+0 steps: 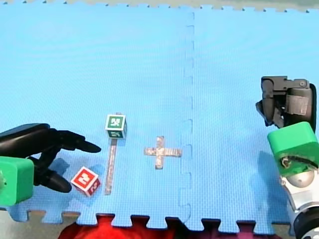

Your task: Stack cube left

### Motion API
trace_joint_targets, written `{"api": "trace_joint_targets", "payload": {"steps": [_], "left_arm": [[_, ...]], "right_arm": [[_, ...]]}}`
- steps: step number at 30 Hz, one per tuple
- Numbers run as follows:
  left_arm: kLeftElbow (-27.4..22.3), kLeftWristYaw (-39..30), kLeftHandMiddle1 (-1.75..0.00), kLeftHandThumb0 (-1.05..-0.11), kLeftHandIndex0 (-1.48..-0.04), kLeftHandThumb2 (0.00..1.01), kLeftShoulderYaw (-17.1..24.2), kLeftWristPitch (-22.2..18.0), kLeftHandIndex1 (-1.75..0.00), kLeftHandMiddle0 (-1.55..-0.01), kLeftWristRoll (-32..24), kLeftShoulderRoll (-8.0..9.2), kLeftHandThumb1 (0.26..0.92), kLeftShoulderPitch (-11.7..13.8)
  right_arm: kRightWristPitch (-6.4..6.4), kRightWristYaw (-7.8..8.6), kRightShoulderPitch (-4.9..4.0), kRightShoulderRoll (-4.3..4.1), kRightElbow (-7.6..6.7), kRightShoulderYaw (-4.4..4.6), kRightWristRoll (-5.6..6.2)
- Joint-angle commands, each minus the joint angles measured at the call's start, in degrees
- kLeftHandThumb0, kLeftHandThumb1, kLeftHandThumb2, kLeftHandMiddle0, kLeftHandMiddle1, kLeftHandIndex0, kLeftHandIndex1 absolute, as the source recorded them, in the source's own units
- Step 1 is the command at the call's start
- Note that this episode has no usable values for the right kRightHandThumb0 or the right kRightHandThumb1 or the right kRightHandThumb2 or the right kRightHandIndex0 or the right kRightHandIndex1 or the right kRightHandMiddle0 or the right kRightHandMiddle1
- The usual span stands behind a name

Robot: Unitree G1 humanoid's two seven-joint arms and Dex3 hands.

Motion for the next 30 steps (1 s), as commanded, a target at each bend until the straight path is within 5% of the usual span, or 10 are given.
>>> {"api": "trace_joint_targets", "payload": {"steps": [1, 14, 23, 25, 30], "left_arm": [[-3.09, -1.64, -1.75, -1.048, -0.69, 0.01, -0.71, 1.74, -0.04, -0.9, 0.33, 1.32, 0.899, 0.89], [-11.66, -5.69, -1.75, -1.048, -0.83, 0.0, -1.35, 8.59, -0.05, -0.93, -0.54, 2.08, 0.839, 2.94], [-11.77, -1.1, -1.75, -1.048, -0.87, 0.0, -1.54, 7.69, -0.04, -0.97, 0.56, 0.9, 0.822, 4.07], [-11.42, 1.1, -1.75, -1.048, -0.88, 0.0, -1.28, 6.3, -0.04, -0.97, 0.87, 0.69, 0.816, 4.4], [-3.12, 24.83, -1.75, -1.043, -0.97, 0.0, -1.53, -8.45, -0.07, -0.98, 10.18, -1.9, 0.794, 6.01]], "right_arm": [[-0.3, -0.18, -0.23, -0.32, -0.41, -0.02, 0.15], [-0.62, 1.32, -0.21, -0.42, -0.95, -0.42, 1.09], [-0.59, 2.17, -0.4, -0.43, -1.13, -0.66, 1.64], [-0.56, 2.19, -0.5, -0.4, -1.2, -0.66, 1.65], [-0.38, 1.99, -0.72, -0.39, -1.43, -0.66, 1.56]]}}
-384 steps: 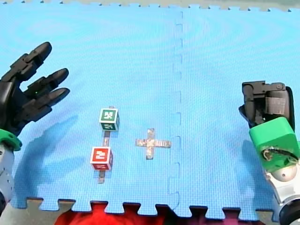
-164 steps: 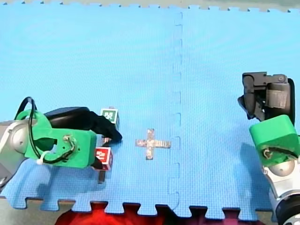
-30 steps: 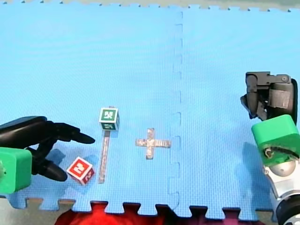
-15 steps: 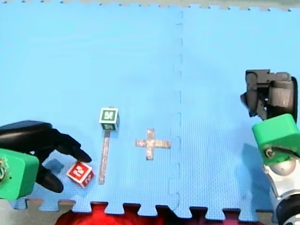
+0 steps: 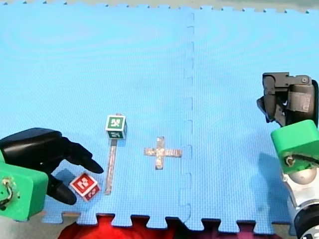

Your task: Stack cube left

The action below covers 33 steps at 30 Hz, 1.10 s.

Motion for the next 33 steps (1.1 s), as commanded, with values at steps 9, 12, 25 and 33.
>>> {"api": "trace_joint_targets", "payload": {"steps": [9, 12, 25, 33], "left_arm": [[15.58, 56.4, -1.75, -0.575, -1.12, 0.01, -5.48, -13.74, -0.05, -0.96, 25.57, -3.55, 0.763, 1.43], [15.92, 59.22, -1.75, -0.468, -1.27, 0.01, -7.04, -12.25, -0.09, -0.96, 27.94, -2.94, 0.774, 0.77], [18.83, 64.83, -1.75, -0.452, -1.28, 0.0, -8.85, -14.76, -0.04, -0.97, 30.12, -2.28, 0.778, -2.68], [21.23, 66.39, -1.75, -0.431, -1.34, 0.0, -10.48, -17.61, -0.06, -0.97, 31.46, -1.42, 0.779, -4.74]], "right_arm": [[-0.62, 0.07, -0.87, -0.5, -0.88, -0.95, 1.19], [-0.6, 0.05, -1.06, -0.68, -1.0, -1.14, 1.35], [-0.66, 0.26, -1.34, -0.49, -1.78, -1.54, 1.98], [-0.73, 0.44, -1.19, -0.38, -1.93, -1.65, 2.06]]}}
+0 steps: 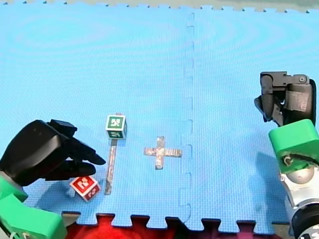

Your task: Stack cube left

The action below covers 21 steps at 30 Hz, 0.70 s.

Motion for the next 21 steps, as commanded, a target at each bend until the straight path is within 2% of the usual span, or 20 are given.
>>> {"api": "trace_joint_targets", "payload": {"steps": [1, 5, 6, 7, 9, 11, 12, 13, 15, 21], "left_arm": [[6.84, 7.69, -1.75, -0.427, -1.36, 0.0, -3.88, -5.67, -0.07, -0.97, 5.17, 1.87, 0.782, -3.76], [8.6, 3.85, -1.75, -0.419, -1.4, 0.01, -4.07, -8.18, -0.09, -0.97, 3.55, 2.69, 0.789, -5.03], [9.07, 2.63, -1.75, -0.44, -1.32, 0.01, -4.09, -8.85, -0.07, -0.97, 2.81, 2.79, 0.795, -5.22], [9.25, 1.34, -1.75, -0.484, -1.15, 0.01, -4.06, -9.27, -0.04, -0.98, 2.07, 2.89, 0.803, -5.28], [8.6, -3.59, -1.75, -0.792, -0.78, 0.01, -3.37, -9.66, -0.01, -0.99, -1.39, 3.22, 0.787, -4.75], [7.36, -11.2, -1.75, -0.966, -0.57, 0.03, -2.27, -9.48, 0.0, -1.0, -7.06, 3.55, 0.83, -3.92], [6.49, -14.88, -1.75, -1.006, -0.52, 0.03, -1.87, -8.95, 0.0, -1.0, -9.7, 3.69, 0.852, -3.43], [5.62, -18.44, -1.75, -1.031, -0.44, 0.06, -1.59, -7.98, 0.0, -1.0, -12.03, 3.78, 0.891, -2.93], [3.95, -23.54, -1.75, -1.045, -0.38, 0.09, -1.17, -5.99, 0.0, -1.0, -15.04, 3.93, 0.915, -1.98], [1.07, -28.13, -1.75, -1.048, -0.35, 0.11, 0.08, -3.82, 0.0, -1.0, -17.56, 4.05, 0.921, -0.44]], "right_arm": [[-0.72, 0.22, -1.01, -0.8, -1.58, -1.32, 1.86], [-0.65, 0.17, -0.91, -0.74, -1.68, -1.31, 1.81], [-0.64, 0.17, -0.87, -0.71, -1.72, -1.31, 1.81], [-0.62, 0.18, -0.83, -0.68, -1.76, -1.32, 1.8], [-0.56, 0.08, -0.76, -0.63, -1.83, -1.33, 1.72], [-0.41, -0.27, -0.68, -0.58, -1.92, -1.26, 1.49], [-0.34, -0.38, -0.67, -0.57, -1.93, -1.25, 1.4], [-0.29, -0.43, -0.65, -0.57, -1.93, -1.26, 1.33], [-0.29, -0.53, -0.52, -0.57, -1.99, -1.27, 1.17], [-0.28, -0.99, -0.26, -0.44, -1.86, -1.12, 0.67]]}}
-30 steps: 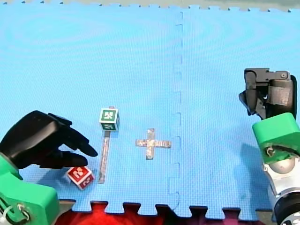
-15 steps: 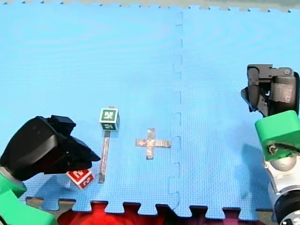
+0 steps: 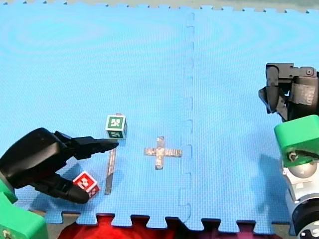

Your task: Stack cube left

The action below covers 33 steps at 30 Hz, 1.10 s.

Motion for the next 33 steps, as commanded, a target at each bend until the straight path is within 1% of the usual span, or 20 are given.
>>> {"api": "trace_joint_targets", "payload": {"steps": [1, 4, 8, 14, 18, 20, 22, 27, 30, 33], "left_arm": [[-4.1, -7.13, -1.75, -1.048, -0.35, 0.11, 2.3, 3.04, 0.0, -1.0, -5.11, 1.46, 0.921, 2.58], [-5.91, -8.14, -1.75, -1.048, -0.35, 0.12, 3.27, 4.46, 0.0, -0.99, -5.19, 1.37, 0.921, 3.44], [-8.01, -9.78, -1.75, -1.048, -0.35, 0.13, 4.53, 5.88, 0.0, -0.99, -5.38, 1.04, 0.921, 4.51], [-9.19, -11.06, -1.75, -1.048, -0.36, 0.15, 5.65, 6.43, 0.0, -0.99, -5.33, 0.62, 0.921, 5.12], [-10.5, -13.75, -1.75, -1.048, -0.35, 0.16, 6.07, 6.82, 0.0, -0.99, -6.2, 0.84, 0.921, 5.41], [-11.33, -15.34, -1.75, -1.048, -0.34, 0.16, 6.24, 7.38, 0.0, -0.99, -6.32, 1.11, 0.921, 5.47], [-12.16, -17.08, -1.75, -1.048, -0.34, 0.16, 6.01, 8.75, 0.0, -0.99, -5.26, 1.73, 0.921, 5.29], [-12.68, -23.26, -1.75, -1.048, -0.35, 0.16, 4.69, 12.26, 0.0, -0.99, -2.62, 3.72, 0.921, 3.72], [-12.78, -24.44, -1.75, -1.048, -0.41, 0.15, 4.76, 12.3, -0.03, -1.0, -2.27, 4.27, 0.921, 2.94], [-12.5, -24.23, -1.75, -1.048, -0.49, 0.13, 4.71, 11.87, -0.06, -0.99, -1.88, 4.59, 0.921, 2.37]], "right_arm": [[0.15, -0.87, 0.41, -0.35, -0.15, -0.09, -0.12], [0.15, -1.03, 0.45, -0.25, 0.2, 0.0, -0.21], [0.11, -1.05, 0.4, -0.36, 0.55, 0.08, -0.16], [0.05, -0.53, 0.22, -0.58, 1.02, 0.01, 0.16], [0.11, -0.08, -0.12, -0.59, 1.17, -0.08, 0.46], [0.22, 0.02, -0.33, -0.6, 1.17, -0.15, 0.55], [0.33, -0.01, -0.51, -0.64, 1.12, -0.18, 0.54], [0.58, -0.69, -0.6, -0.81, 0.79, 0.02, -0.02], [0.6, -0.91, -0.55, -0.84, 0.72, 0.11, -0.17], [0.6, -1.18, -0.51, -0.87, 0.62, 0.2, -0.34]]}}
